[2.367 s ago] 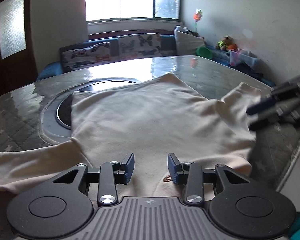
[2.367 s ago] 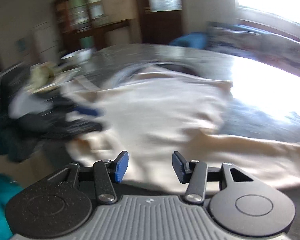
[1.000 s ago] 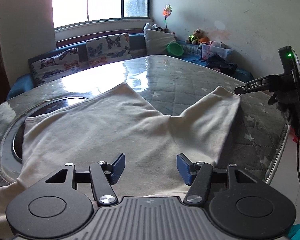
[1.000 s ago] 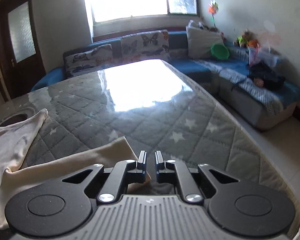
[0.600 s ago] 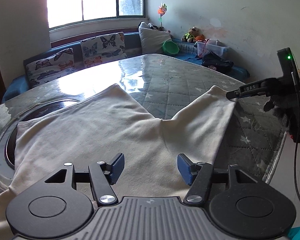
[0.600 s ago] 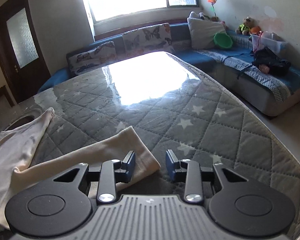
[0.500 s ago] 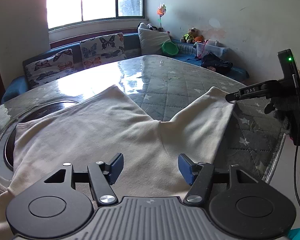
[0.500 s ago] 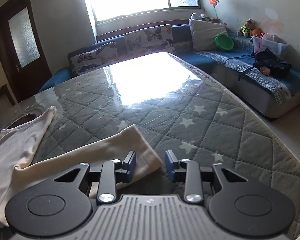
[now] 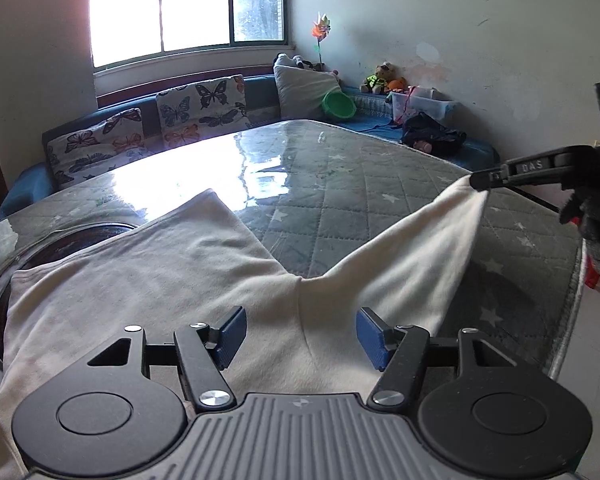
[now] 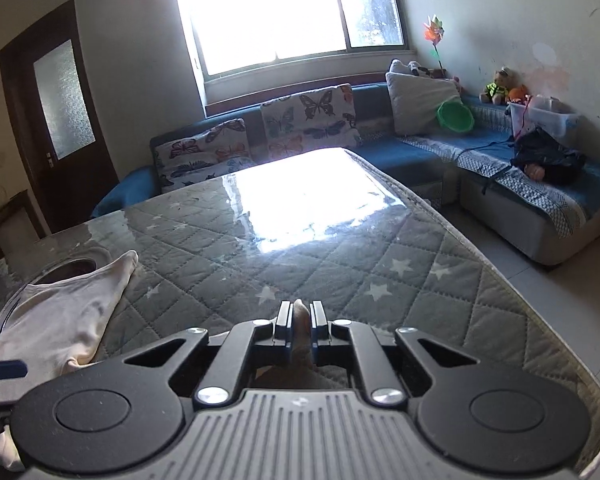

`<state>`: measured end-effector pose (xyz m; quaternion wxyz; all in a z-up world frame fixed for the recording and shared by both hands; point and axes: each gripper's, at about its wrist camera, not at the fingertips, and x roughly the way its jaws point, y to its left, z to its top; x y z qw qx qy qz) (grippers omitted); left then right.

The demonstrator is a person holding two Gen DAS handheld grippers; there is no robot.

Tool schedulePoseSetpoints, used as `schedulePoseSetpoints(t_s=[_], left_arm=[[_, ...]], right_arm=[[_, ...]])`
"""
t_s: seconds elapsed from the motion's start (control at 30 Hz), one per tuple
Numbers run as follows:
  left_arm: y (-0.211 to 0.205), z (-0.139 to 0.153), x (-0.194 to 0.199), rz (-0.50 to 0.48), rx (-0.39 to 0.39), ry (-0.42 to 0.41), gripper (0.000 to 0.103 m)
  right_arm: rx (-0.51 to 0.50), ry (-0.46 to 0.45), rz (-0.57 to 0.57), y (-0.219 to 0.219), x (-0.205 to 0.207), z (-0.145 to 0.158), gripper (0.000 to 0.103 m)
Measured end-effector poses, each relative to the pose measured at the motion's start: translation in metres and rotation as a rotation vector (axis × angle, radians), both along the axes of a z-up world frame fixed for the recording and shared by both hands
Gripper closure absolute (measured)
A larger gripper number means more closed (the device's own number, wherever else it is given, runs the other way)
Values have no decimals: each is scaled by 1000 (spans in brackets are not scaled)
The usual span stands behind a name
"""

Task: Fold clothes
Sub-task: 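Lift the held sleeve and lay it across the body, open the right gripper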

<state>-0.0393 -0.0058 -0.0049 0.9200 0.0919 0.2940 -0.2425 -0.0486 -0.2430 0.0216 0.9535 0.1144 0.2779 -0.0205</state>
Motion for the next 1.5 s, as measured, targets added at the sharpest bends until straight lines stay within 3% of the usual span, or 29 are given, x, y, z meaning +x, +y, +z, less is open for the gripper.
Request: schedulePoseSetpoints(t_s=[0.17, 0.33, 0.63, 0.8, 0.97, 1.17, 1.3, 1.5], left_arm=[[-12, -1, 4, -3, -33, -3, 48], [-27, 1, 2, -82, -71, -7, 48], [-32, -21, 23, -65, -142, 110, 42], [-4, -1, 3, -68, -230, 96, 35], [56, 22, -21, 16, -284, 34, 32], [129, 30, -48, 177, -289, -29, 28], [163, 23, -63, 278, -284, -22, 28], [186, 7, -75, 371, -280, 12, 28]], right_arm=[[0, 2, 0, 0, -1, 2, 96], [-2, -29, 24, 6, 0, 17, 96], [-32, -104, 106, 33, -8, 56, 97], [-70, -150, 169, 54, -12, 84, 97], [-106, -201, 279, 92, -11, 113, 97], [-132, -245, 494, 167, 3, 132, 97], [-127, -231, 627, 219, 17, 124, 97], [-80, -129, 788, 287, 34, 87, 95]])
